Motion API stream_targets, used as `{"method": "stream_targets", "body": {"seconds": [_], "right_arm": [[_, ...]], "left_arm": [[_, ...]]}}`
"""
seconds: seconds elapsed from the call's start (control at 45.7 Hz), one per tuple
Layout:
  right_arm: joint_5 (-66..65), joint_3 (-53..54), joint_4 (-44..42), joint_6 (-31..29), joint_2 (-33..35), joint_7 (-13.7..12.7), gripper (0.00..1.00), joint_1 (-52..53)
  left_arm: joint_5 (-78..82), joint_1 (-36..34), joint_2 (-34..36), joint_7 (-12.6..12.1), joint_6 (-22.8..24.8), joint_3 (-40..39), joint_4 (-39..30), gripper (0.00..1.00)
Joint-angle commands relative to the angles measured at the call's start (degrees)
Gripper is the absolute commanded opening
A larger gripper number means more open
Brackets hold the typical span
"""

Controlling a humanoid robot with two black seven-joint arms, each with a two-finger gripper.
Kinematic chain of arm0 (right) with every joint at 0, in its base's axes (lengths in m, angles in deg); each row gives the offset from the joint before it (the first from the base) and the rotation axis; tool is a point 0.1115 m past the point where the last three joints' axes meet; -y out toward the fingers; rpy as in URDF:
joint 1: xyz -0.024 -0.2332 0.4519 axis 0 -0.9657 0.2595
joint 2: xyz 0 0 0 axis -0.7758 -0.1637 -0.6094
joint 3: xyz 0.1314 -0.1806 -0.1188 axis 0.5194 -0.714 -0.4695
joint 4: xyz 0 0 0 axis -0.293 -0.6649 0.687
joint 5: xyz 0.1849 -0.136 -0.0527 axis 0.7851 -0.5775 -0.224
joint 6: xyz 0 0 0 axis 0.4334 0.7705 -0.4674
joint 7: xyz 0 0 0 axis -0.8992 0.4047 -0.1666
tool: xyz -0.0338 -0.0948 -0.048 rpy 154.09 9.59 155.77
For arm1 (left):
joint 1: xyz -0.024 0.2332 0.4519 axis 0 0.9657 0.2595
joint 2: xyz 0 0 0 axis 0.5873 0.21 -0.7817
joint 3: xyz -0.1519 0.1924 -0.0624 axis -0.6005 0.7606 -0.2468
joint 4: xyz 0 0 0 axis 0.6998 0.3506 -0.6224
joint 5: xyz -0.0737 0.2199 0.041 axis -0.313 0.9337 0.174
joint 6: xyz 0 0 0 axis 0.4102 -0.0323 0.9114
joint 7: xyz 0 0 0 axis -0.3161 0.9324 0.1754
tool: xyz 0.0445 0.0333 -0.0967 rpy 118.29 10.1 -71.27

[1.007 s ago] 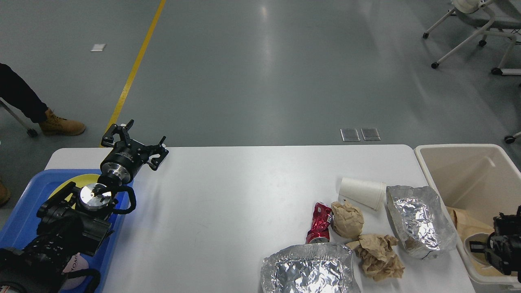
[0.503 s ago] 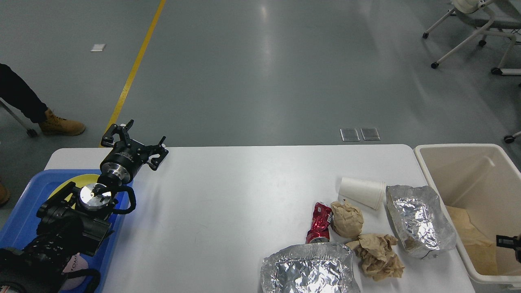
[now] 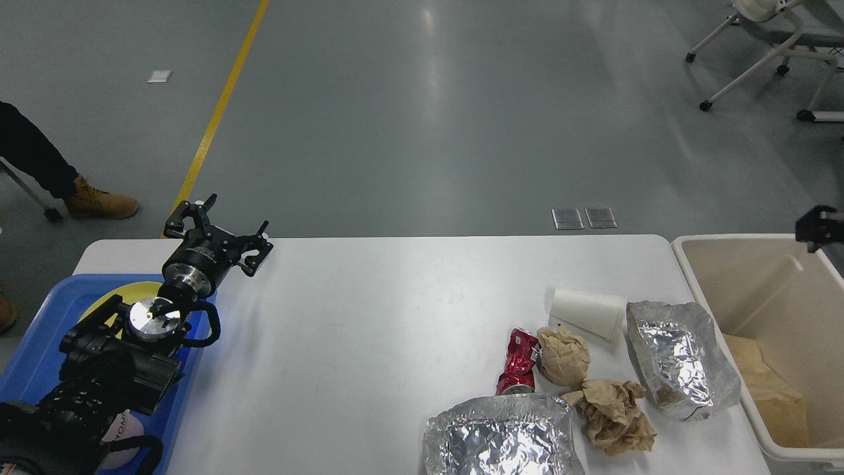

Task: Tidy desktop
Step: 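Bring the right gripper back down to the crumpled foil packet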

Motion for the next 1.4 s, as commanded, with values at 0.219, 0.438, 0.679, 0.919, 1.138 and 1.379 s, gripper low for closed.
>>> {"method": "stream_targets", "body": {"seconds": [0.219,0.438,0.679,0.919,1.138,1.379], "right_arm": [[4.7,1.1,7.1,-16.6,-18.7,0.5,1.0,26.3],[6.0,10.7,9.7,-16.6,-22.0,0.3,1.0,34.4],[5.9,13.7,9.6,-16.6,-21.7,0.1,1.0,33.8],[5.0,7.9,14.2,-16.6,-14.9,-0.2,1.0,29.8],[4.9,-2.9,33.8,13.6,-12.7,-0.2,1.0,21.0],[3.8,0.1,28.4,16.0,-11.4,-0.2,1.0,3.1]], "left_arm": [[0.0,0.0,0.0,0.0,0.0,0.0,0.0,0.96],[0.0,0.0,0.0,0.0,0.0,0.0,0.0,0.96],[0.0,0.0,0.0,0.0,0.0,0.0,0.0,0.96],[0.0,0.0,0.0,0.0,0.0,0.0,0.0,0.96],[0.0,0.0,0.0,0.0,0.0,0.0,0.0,0.96],[0.0,0.0,0.0,0.0,0.0,0.0,0.0,0.96]]}}
